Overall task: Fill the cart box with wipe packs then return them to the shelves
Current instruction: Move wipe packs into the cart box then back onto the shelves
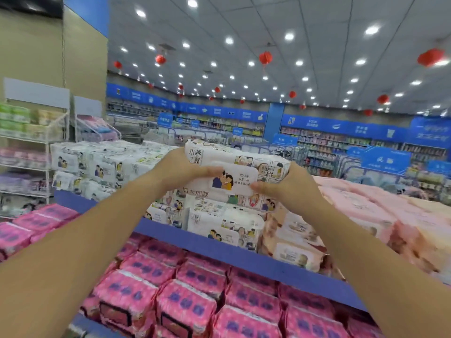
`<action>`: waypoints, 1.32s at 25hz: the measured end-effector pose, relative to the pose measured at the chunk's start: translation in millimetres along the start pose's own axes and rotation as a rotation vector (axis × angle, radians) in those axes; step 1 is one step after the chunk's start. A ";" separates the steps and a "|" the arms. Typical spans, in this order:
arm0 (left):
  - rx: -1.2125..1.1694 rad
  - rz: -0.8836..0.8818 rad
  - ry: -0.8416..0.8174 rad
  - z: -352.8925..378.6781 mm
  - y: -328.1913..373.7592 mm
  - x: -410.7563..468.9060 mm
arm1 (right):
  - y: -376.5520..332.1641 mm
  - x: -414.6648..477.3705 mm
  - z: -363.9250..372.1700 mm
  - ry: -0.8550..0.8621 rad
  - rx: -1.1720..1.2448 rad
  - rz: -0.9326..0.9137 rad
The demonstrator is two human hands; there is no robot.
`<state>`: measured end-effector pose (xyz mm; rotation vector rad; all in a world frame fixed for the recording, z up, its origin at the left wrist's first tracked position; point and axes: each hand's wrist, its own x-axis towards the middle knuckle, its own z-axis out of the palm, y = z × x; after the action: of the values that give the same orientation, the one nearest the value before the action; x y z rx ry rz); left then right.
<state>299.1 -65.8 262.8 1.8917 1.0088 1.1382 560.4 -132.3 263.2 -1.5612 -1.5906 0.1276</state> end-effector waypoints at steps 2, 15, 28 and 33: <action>0.089 -0.052 0.021 8.9 -16.5 35.0 | 17.1 30.5 10.1 -0.029 -0.085 -0.002; 0.919 0.014 0.022 26.4 -88.0 104.2 | 62.5 56.0 52.1 -0.117 -0.681 0.065; 1.292 0.209 0.092 52.0 -77.4 43.9 | 67.3 28.3 53.0 -0.035 -0.713 -0.207; 1.338 0.252 0.037 36.1 -49.8 -11.3 | 42.4 -2.3 33.5 -0.047 -0.795 -0.374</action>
<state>315.5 -59.2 202.8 3.0626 1.8460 0.5729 571.2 -109.3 215.6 -1.7821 -2.0754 -0.7612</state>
